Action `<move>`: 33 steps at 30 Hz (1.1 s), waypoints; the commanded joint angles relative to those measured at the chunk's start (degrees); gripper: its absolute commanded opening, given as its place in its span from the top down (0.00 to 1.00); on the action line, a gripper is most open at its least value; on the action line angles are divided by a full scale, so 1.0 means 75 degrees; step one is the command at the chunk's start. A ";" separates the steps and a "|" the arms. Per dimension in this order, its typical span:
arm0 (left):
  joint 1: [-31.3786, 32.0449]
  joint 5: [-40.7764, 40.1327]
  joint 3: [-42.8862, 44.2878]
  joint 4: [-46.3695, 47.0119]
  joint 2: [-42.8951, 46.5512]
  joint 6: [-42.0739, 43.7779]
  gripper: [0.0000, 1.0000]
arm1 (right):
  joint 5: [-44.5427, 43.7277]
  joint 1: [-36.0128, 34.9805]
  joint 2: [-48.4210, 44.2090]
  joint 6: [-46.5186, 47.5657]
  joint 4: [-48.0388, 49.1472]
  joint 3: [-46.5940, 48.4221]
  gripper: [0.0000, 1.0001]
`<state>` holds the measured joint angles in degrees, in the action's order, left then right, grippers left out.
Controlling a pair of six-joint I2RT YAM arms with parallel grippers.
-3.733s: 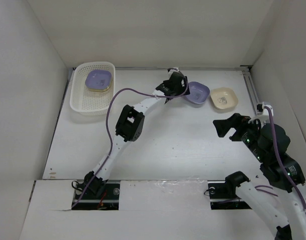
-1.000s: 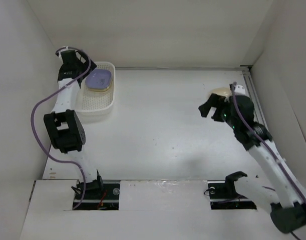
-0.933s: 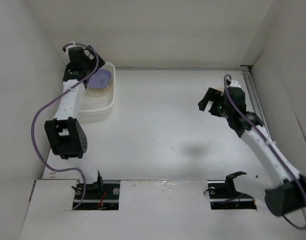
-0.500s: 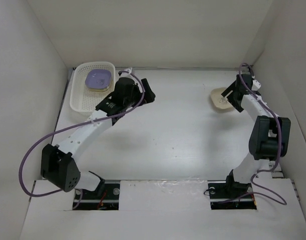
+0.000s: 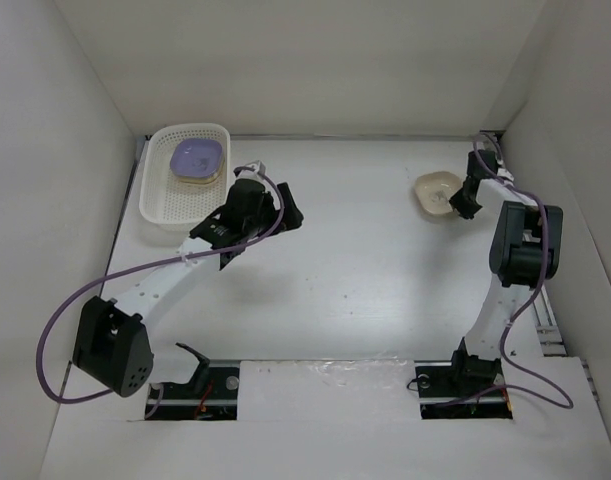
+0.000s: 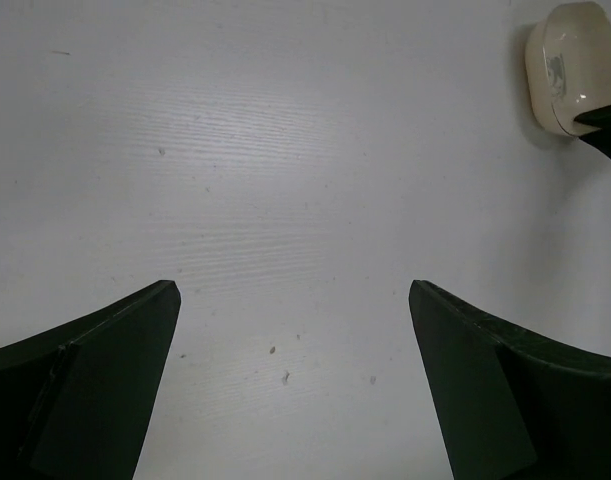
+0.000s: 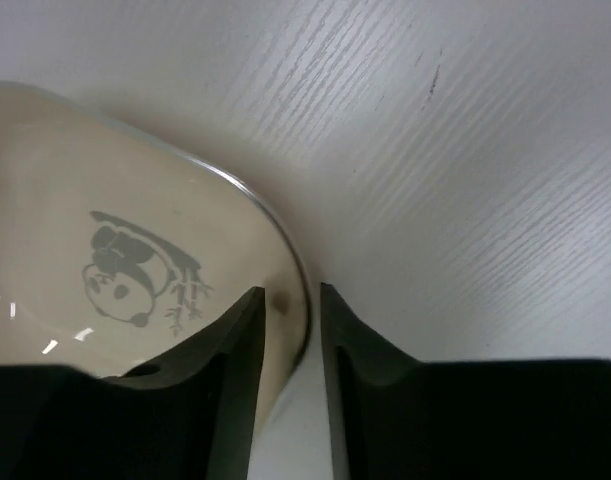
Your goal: Place the plates into the plastic bin on the countertop
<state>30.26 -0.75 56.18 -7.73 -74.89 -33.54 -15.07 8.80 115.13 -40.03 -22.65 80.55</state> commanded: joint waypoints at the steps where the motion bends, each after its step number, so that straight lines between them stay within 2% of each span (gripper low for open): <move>1: -0.0015 -0.0379 0.0219 0.0151 0.0260 -0.0052 0.00 | 0.0110 0.0057 -0.0058 -0.0041 -0.0142 0.0392 0.67; 2: -0.0015 -0.0380 0.0289 0.0024 0.0155 -0.0052 0.00 | 0.0181 0.0057 0.0012 -0.0041 -0.0143 0.0485 0.73; 3: -0.0015 -0.0461 0.0290 -0.0059 0.0084 -0.0052 0.00 | 0.0251 0.0057 0.0082 0.0051 -0.0236 0.0486 0.90; 4: -0.0015 -0.0601 0.0395 -0.0152 0.0083 -0.0052 0.00 | 0.0333 -0.0024 0.0083 0.0052 -0.0353 0.0579 1.00; 7: -0.0015 -0.0871 0.0559 -0.0224 -0.0279 -0.0052 0.00 | 0.0009 -0.0456 -0.0314 0.0426 -0.0285 0.0580 1.00; 11: -0.0015 -0.0883 0.1203 -0.0224 -0.0876 0.0054 0.00 | -0.0158 -0.1754 -0.1228 0.1398 0.0091 0.0322 1.00; 13: 0.0369 -0.1093 0.1905 -0.0642 -0.1391 0.0333 0.00 | -0.0159 -0.2237 -0.1567 0.1993 0.0091 0.0322 1.00; 14: 0.0557 -0.1559 0.2174 -0.0820 -0.1590 0.0335 0.00 | -0.0251 -0.2727 -0.1639 0.2090 -0.0153 0.0322 1.00; 16: 0.0955 -0.1646 0.2645 -0.0915 -0.2023 0.0545 0.00 | -0.0252 -0.3210 -0.1873 0.2313 -0.0249 0.0439 1.00; 18: 0.0957 -0.1646 0.2739 -0.0985 -0.2224 0.0442 0.00 | 0.0039 -0.3783 -0.2026 0.2408 -0.0389 0.0439 1.00; 23: 0.0957 -0.1738 0.2810 -0.0833 -0.2389 0.0441 0.00 | 0.0918 -0.4500 -0.2540 0.2349 -0.0460 0.0218 1.00; 25: 0.0957 -0.1902 0.2810 -0.0903 -0.2389 0.0441 0.00 | 0.1245 -0.4815 -0.2787 0.2232 -0.0098 0.0007 1.00; 28: 0.0957 -0.2299 0.2810 -0.0997 -0.2460 0.0441 0.06 | 0.1331 -0.5133 -0.3070 0.2232 -0.0013 -0.0147 1.00; 29: 0.0957 -0.2371 0.2705 -0.0997 -0.2460 0.0371 0.15 | 0.1225 -0.5331 -0.3186 0.2232 -0.0015 -0.0147 1.00; 31: 0.0957 -0.2465 0.2611 -0.0928 -0.2460 0.0370 0.25 | 0.1130 -0.5427 -0.3281 0.2150 -0.0085 -0.0147 1.00; 32: 0.1027 -0.2466 0.2610 -0.0857 -0.2390 0.0370 0.32 | 0.1328 -0.5531 -0.3373 0.2150 -0.0085 -0.0147 1.00; 33: 0.1028 -0.2466 0.2518 -0.0857 -0.2389 0.0440 0.54 | 0.1399 -0.5614 -0.3374 0.2150 -0.0085 -0.0216 1.00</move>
<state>37.50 -16.49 75.35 -14.66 -93.71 -31.31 -6.74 -31.64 92.53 -23.55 -25.34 78.96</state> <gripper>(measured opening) 0.553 0.038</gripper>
